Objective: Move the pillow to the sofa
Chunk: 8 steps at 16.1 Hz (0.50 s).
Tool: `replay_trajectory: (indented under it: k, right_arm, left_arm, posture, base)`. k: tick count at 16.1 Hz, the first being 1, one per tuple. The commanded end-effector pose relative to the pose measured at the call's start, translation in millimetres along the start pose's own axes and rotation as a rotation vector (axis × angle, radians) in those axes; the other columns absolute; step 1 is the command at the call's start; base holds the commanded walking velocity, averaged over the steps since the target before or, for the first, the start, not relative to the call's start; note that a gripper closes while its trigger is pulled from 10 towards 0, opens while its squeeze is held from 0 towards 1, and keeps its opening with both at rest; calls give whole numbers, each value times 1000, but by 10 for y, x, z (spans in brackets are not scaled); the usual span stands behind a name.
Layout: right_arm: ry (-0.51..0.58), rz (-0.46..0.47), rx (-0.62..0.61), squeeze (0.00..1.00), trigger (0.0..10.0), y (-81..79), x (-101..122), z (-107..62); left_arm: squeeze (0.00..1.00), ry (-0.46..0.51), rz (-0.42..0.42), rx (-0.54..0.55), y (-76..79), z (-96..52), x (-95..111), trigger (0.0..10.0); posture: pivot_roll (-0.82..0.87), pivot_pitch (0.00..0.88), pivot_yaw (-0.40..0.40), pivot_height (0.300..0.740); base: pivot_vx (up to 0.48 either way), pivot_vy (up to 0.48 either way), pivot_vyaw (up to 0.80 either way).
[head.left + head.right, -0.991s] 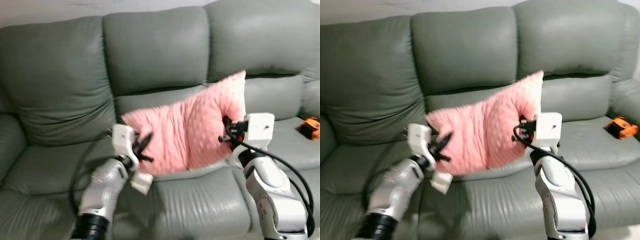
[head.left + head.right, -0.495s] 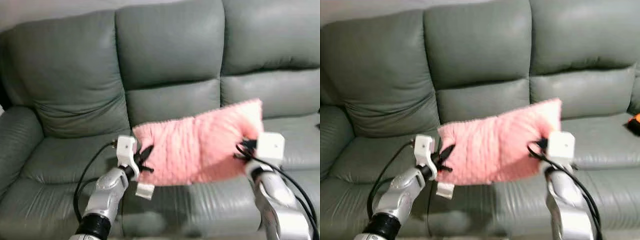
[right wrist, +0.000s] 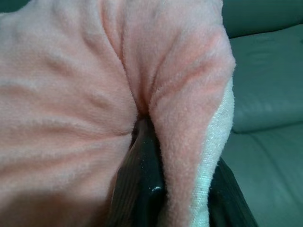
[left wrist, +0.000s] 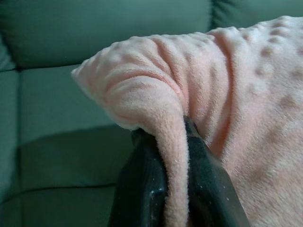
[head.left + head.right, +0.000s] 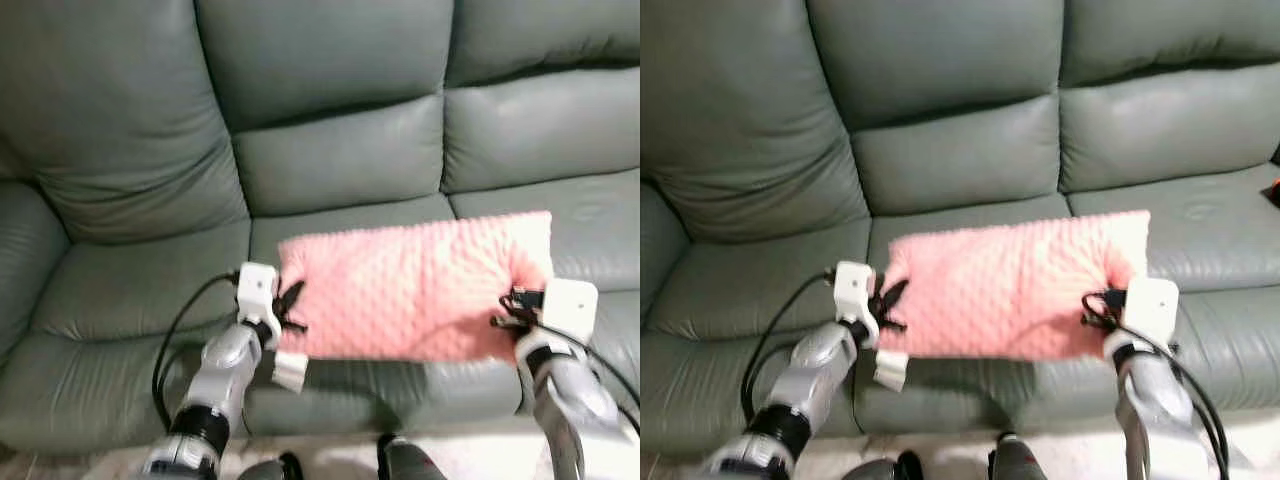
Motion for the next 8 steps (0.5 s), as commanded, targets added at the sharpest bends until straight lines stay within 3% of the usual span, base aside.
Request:
replay_trajectory:
  k: [1,8]
  right_arm:
    - [-19,29,-2,0,10000,76,-75,56]
    - [-62,-74,39,0,10000,212,-87,560]
  left_arm:
    - [0,3,8,108,-222,-55,-12,10000]
    - [0,27,-34,269,-295,79,117,10000]
  posture:
    - [-233,334,150,740]
    - [-221,376,144,740]
  base:
    - [0,0,0]
    - [0,0,0]
Point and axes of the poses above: a point about 5 cm out from each wrist's last joint towards the gripper, its own z axis pointing out of the wrist towards the gripper, its own x axis along the axis of the wrist's last joint, y = z × x, the point moved 3 cm from there along z, pointing out of the wrist towards the gripper, and after that the axes turned 15 degrees about -z, right-handed, at the moved point
